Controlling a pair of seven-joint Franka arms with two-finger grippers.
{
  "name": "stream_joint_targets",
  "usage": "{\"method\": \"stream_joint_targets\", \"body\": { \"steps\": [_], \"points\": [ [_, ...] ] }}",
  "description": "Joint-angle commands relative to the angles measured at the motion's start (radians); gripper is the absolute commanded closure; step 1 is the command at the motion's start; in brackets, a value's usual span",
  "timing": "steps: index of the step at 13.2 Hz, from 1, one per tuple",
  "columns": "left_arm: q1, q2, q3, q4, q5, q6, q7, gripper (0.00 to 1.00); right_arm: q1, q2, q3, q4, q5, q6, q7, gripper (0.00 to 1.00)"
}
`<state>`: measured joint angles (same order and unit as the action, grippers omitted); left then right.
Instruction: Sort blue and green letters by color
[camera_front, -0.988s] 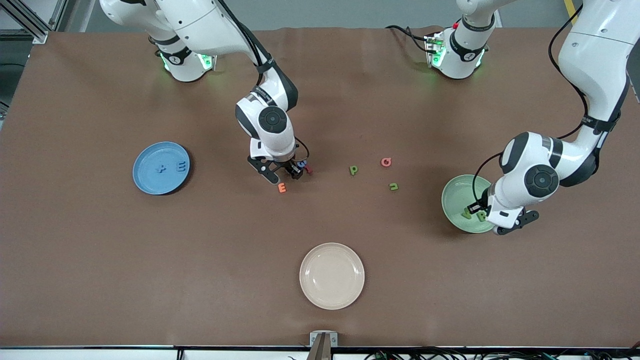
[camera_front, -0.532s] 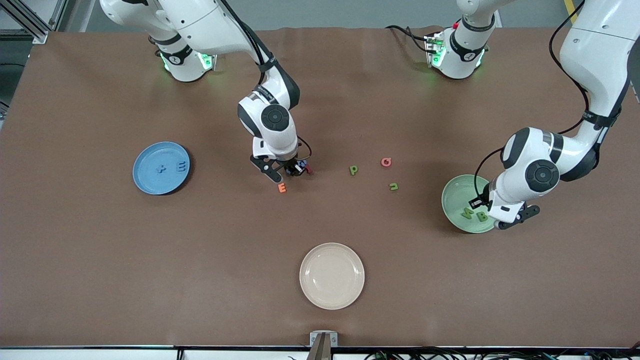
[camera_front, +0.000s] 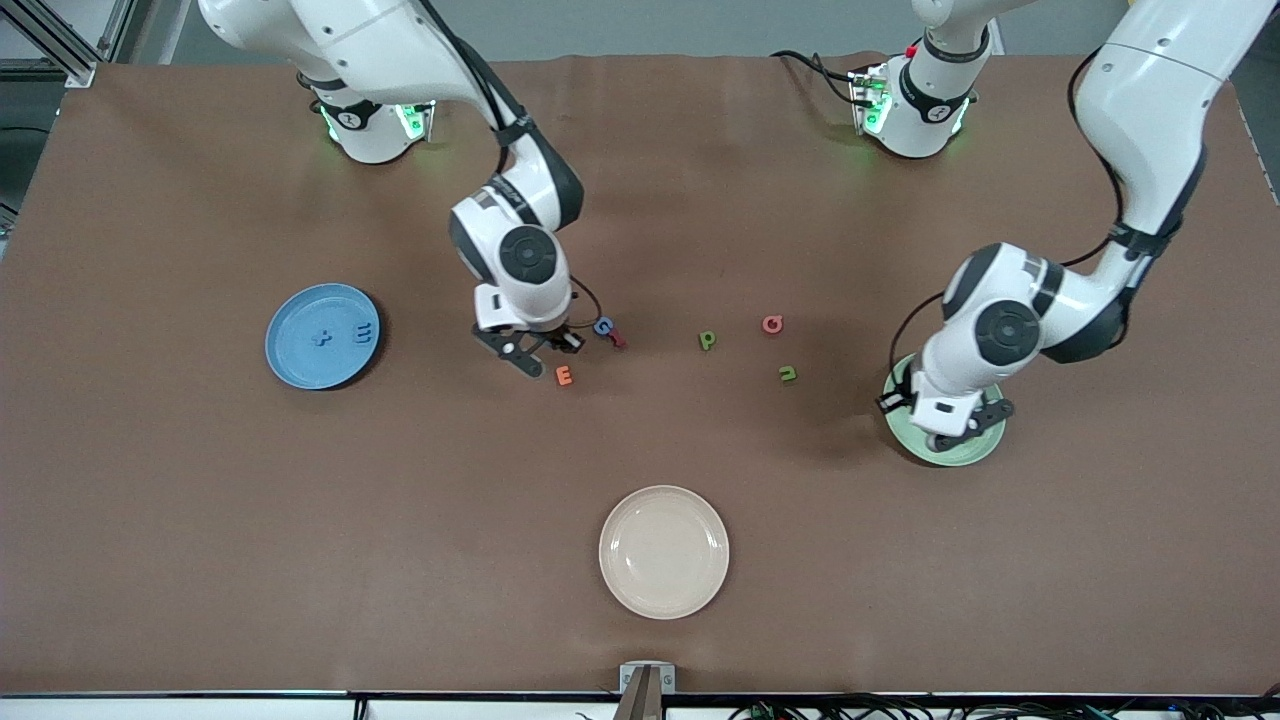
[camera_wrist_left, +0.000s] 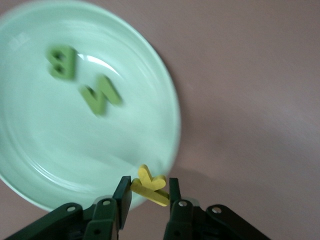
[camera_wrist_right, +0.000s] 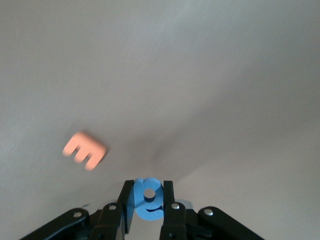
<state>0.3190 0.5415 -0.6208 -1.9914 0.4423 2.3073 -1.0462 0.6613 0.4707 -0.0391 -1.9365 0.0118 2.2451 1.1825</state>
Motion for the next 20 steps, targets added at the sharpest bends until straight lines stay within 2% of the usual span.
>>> {"method": "stream_joint_targets", "body": {
  "steps": [1, 4, 6, 7, 8, 9, 11, 13, 15, 16, 17, 18, 20],
  "points": [
    [-0.075, 0.049, 0.003, 0.034, 0.009, 0.006, -0.124, 0.99, -0.112, -0.154, 0.013, -0.122, -0.007, -0.064, -0.218, 1.00],
    [-0.167, 0.109, 0.004, 0.078, 0.009, 0.024, -0.247, 0.96, -0.212, -0.283, 0.013, -0.263, -0.022, -0.059, -0.432, 1.00],
    [-0.207, 0.141, 0.004, 0.108, 0.010, 0.044, -0.300, 0.87, -0.296, -0.357, 0.013, -0.333, -0.033, -0.065, -0.600, 1.00],
    [-0.222, 0.153, 0.006, 0.118, 0.009, 0.049, -0.316, 0.79, -0.345, -0.383, 0.013, -0.363, -0.035, -0.067, -0.691, 1.00],
    [-0.231, 0.156, 0.010, 0.121, 0.010, 0.049, -0.324, 0.64, -0.405, -0.406, 0.013, -0.395, -0.033, -0.065, -0.789, 1.00],
    [-0.233, 0.155, 0.010, 0.120, 0.010, 0.049, -0.325, 0.43, -0.451, -0.424, 0.013, -0.424, -0.033, -0.061, -0.873, 1.00],
    [-0.233, 0.155, 0.010, 0.120, 0.010, 0.050, -0.330, 0.23, -0.517, -0.460, 0.013, -0.495, -0.033, -0.032, -0.978, 1.00],
    [-0.235, 0.152, 0.010, 0.117, 0.010, 0.049, -0.348, 0.18, -0.558, -0.469, 0.013, -0.530, -0.035, -0.015, -1.050, 1.00],
    [-0.232, 0.143, 0.010, 0.100, 0.012, 0.043, -0.357, 0.19, -0.604, -0.466, 0.013, -0.538, -0.039, -0.001, -1.124, 0.96],
    [-0.230, 0.135, 0.010, 0.083, 0.012, 0.041, -0.357, 0.24, -0.623, -0.465, 0.012, -0.538, -0.039, -0.001, -1.145, 0.71],
    [-0.225, 0.129, 0.009, 0.060, 0.012, 0.041, -0.364, 0.34, -0.641, -0.463, 0.013, -0.536, -0.039, -0.002, -1.164, 0.30],
    [-0.224, 0.126, 0.009, 0.048, 0.012, 0.041, -0.368, 0.40, -0.654, -0.463, 0.013, -0.536, -0.041, -0.002, -1.178, 0.00],
    [-0.225, 0.126, 0.006, 0.034, 0.013, 0.041, -0.370, 0.44, -0.675, -0.463, 0.013, -0.535, -0.041, -0.004, -1.215, 0.00]
  ]
}}
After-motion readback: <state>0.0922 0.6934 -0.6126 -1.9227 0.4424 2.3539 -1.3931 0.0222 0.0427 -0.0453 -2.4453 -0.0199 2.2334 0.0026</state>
